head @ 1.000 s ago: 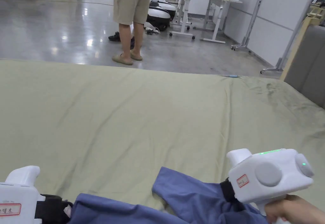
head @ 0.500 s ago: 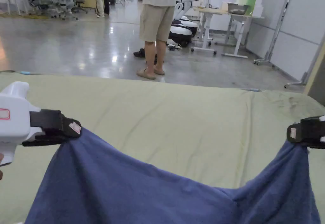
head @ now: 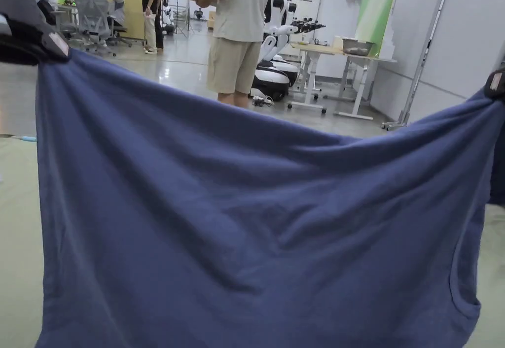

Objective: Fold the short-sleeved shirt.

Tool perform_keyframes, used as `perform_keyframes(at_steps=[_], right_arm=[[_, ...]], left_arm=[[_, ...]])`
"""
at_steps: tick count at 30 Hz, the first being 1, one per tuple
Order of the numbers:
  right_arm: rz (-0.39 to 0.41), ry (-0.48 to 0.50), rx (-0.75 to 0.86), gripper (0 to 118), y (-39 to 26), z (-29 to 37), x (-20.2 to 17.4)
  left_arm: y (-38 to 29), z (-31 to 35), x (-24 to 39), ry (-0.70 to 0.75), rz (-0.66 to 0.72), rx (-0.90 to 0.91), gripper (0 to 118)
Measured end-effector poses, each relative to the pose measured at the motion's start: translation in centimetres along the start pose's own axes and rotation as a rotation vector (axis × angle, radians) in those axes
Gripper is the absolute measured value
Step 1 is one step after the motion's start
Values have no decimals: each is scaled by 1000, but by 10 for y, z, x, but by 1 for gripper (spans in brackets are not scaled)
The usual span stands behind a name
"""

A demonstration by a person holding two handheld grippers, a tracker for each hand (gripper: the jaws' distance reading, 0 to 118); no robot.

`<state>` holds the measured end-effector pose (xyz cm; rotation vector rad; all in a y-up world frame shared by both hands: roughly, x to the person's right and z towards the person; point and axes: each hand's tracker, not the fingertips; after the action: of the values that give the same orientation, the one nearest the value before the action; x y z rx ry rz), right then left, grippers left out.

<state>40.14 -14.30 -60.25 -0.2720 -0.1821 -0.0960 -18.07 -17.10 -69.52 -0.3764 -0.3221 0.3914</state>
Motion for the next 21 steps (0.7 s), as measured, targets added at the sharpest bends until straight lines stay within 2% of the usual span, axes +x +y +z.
perform_keyframes(at_steps=[6,10,21], right_arm=[[23,-80,102,6,66,-29,-33],[31,-92,158,6,101,-49,-52],[-47,-100,257,6,158,-113,-60]], left_arm=[[62,-20,31,105,-96,72,4],[96,-36,53,152,-167,145,4],[140,-92,59,222,-193,244,4]])
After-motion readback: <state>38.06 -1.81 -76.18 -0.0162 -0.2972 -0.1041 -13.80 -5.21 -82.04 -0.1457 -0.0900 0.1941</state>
